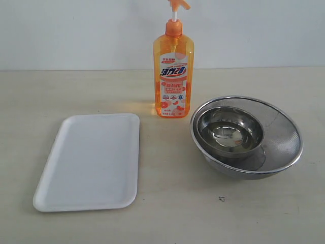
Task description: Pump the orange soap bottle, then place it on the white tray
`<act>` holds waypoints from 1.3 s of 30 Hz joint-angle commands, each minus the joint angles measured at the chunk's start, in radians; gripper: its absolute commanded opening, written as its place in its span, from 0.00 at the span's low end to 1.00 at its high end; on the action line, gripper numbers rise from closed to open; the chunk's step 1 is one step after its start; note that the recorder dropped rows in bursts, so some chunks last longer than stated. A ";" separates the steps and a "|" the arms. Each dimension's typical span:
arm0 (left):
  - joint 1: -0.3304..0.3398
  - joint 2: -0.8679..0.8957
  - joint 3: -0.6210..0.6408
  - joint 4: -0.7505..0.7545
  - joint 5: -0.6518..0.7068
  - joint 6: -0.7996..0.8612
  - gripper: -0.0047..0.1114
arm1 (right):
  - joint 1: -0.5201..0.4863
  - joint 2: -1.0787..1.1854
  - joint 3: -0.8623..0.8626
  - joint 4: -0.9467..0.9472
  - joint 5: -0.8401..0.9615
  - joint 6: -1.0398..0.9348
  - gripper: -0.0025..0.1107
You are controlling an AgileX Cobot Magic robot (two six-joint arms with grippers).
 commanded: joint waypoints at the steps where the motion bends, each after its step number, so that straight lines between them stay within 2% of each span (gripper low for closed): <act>1: 0.000 0.159 -0.105 0.265 0.074 -0.256 0.10 | -0.007 -0.004 -0.001 0.000 -0.004 -0.002 0.80; 5: 0.000 0.325 -0.233 0.789 0.053 -0.725 0.10 | -0.007 -0.004 -0.001 0.000 -0.004 -0.002 0.80; 7: 0.000 0.408 -0.294 0.992 0.004 -0.932 0.10 | -0.007 -0.004 -0.001 0.000 -0.004 -0.002 0.80; 9: 0.000 0.496 -0.350 1.139 -0.068 -1.029 0.10 | -0.007 -0.004 -0.001 0.000 -0.004 -0.002 0.80; 11: 0.000 0.583 -0.399 1.242 -0.146 -1.035 0.10 | -0.007 -0.004 -0.001 0.000 -0.004 -0.002 0.80; 18: 0.000 0.751 -0.422 1.255 -0.231 -1.035 0.10 | -0.007 -0.004 -0.001 0.000 -0.004 -0.002 0.80; 24: 0.000 0.777 -0.422 1.255 -0.282 -1.009 0.08 | -0.007 -0.004 -0.001 0.000 -0.004 -0.002 0.80; 28: -0.001 0.758 -0.422 1.255 -0.259 -1.003 0.08 | -0.007 -0.004 -0.001 0.000 -0.004 -0.002 0.80; 33: -0.001 0.740 -0.422 1.251 -0.166 -0.923 0.08 | -0.007 -0.004 -0.001 0.000 -0.004 -0.002 0.80; 39: -0.001 0.738 -0.422 1.097 -0.174 -0.880 0.08 | -0.007 -0.004 -0.001 0.000 -0.004 -0.002 0.80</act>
